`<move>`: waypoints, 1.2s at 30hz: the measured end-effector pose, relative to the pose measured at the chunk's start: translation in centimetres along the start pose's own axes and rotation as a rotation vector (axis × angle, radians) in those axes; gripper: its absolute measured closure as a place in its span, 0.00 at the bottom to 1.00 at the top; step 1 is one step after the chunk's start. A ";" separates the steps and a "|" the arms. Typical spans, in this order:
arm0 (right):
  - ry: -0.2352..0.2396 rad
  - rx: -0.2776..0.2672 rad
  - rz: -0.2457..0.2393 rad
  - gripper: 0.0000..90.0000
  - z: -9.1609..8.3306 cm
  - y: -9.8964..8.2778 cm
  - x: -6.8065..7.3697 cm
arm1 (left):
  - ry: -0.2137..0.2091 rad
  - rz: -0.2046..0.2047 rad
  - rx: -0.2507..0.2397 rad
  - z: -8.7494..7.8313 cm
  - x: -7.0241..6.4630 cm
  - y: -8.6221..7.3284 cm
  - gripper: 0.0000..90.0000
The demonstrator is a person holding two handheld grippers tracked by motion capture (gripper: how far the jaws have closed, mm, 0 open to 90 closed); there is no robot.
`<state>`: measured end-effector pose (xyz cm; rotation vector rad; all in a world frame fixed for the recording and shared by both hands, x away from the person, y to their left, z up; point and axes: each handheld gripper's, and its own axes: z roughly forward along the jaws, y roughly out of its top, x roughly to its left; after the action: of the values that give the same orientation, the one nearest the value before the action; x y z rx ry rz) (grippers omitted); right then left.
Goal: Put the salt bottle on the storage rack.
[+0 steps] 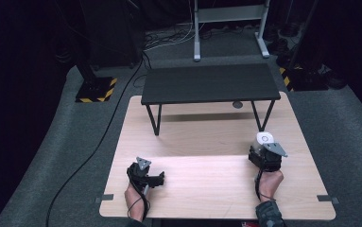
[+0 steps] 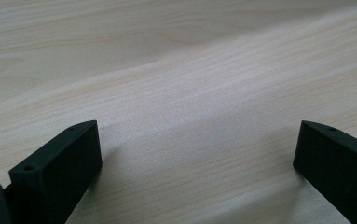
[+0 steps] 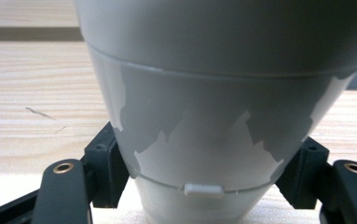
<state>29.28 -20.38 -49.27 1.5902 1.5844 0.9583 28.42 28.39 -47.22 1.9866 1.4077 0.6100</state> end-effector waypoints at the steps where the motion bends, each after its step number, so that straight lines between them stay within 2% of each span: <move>1: 0.004 0.001 0.000 0.33 0.0 0.0 -0.1 | 0.000 0.000 0.000 0.0 0.0 0.0 0.00; 11: 0.020 0.018 0.001 0.33 -0.3 0.4 -0.3 | 0.003 0.000 0.000 0.0 0.0 0.0 0.00; 21: 0.038 -0.006 -0.015 0.33 -1.3 0.8 -0.5 | 0.008 0.000 -0.001 0.0 -0.1 0.0 0.00; 36: 0.046 -0.046 -0.043 0.33 -3.2 3.3 -0.6 | 0.006 0.001 -0.001 0.0 -0.1 0.0 0.01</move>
<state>28.13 -21.19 -44.84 1.5064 1.6099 1.0079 28.39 28.35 -47.23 1.9859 1.4098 0.6176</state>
